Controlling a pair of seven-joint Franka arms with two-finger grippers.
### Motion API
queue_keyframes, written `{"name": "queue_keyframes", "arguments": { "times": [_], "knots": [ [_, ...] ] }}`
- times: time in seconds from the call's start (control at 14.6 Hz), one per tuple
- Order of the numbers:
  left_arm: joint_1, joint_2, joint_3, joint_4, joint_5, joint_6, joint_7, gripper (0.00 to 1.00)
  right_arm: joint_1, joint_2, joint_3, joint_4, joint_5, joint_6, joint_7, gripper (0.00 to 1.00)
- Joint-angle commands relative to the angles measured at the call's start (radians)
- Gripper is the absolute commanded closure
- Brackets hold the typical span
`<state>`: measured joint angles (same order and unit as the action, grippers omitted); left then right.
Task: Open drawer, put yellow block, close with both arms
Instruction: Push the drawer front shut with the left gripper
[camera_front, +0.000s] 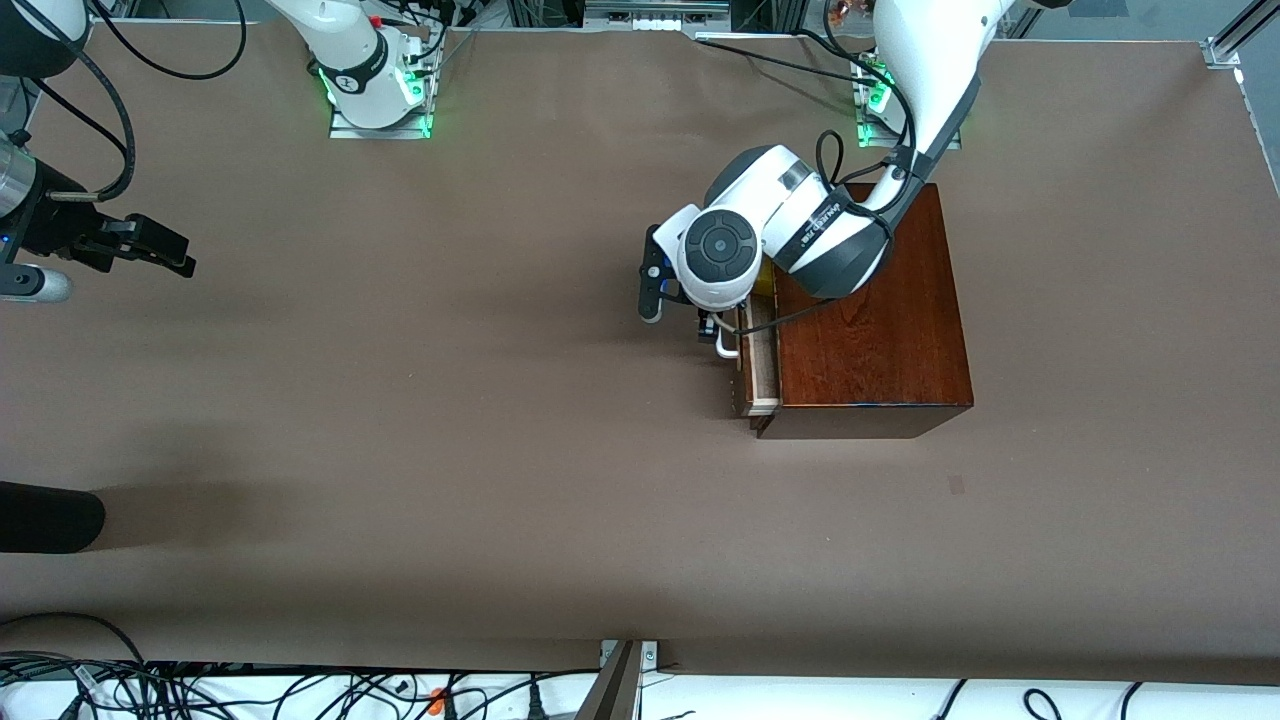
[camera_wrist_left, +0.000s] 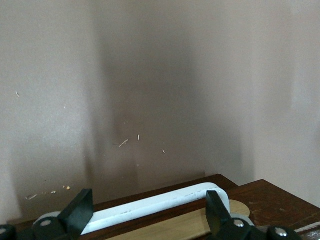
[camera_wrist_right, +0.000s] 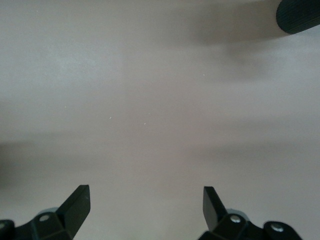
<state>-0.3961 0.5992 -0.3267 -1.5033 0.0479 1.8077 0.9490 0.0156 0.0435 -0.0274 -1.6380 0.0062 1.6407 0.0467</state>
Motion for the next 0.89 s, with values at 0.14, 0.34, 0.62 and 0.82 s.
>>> {"name": "queue_keyframes", "arguments": {
  "times": [0.14, 0.34, 0.62, 0.82],
  "knots": [
    [0.046, -0.044, 0.017, -0.025, 0.082, -0.039, 0.019, 0.00, -0.013, 0.003, 0.011, 0.014, 0.017, -0.001, 0.005, 0.00],
    [0.046, -0.044, 0.017, -0.023, 0.082, -0.039, 0.019, 0.00, -0.013, 0.001, 0.011, 0.012, 0.017, -0.001, 0.005, 0.00],
    [0.051, -0.045, 0.018, -0.023, 0.082, -0.050, 0.019, 0.00, -0.013, 0.003, 0.012, 0.012, 0.017, -0.001, 0.005, 0.00],
    [0.052, -0.050, 0.018, -0.023, 0.082, -0.054, 0.019, 0.00, -0.013, 0.003, 0.012, 0.014, 0.017, -0.001, 0.005, 0.00]
  ]
}}
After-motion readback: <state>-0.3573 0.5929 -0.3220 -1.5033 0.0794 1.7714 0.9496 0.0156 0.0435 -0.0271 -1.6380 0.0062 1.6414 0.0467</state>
